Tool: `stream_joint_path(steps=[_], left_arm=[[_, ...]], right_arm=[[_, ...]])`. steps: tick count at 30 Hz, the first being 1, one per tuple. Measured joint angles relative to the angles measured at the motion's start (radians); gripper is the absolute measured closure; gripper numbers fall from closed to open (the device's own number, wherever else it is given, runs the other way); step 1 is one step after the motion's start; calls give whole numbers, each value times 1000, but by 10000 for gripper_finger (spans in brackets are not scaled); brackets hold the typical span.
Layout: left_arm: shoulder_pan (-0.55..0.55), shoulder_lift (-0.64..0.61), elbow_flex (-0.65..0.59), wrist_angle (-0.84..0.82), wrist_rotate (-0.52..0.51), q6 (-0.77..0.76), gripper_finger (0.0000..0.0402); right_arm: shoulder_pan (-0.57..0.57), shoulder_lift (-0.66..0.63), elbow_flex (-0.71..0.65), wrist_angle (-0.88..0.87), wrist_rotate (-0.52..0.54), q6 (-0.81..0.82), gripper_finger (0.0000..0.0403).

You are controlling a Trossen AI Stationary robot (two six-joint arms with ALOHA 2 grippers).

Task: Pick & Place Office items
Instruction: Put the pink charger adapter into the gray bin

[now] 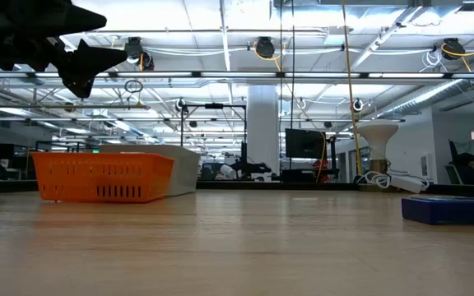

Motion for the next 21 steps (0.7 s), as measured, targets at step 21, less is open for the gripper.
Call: stream_joint_path(steps=[21], left_arm=[[5,0,0,1,-10,-12,146]], right_arm=[[14,44,-1,93,0,-17,147]])
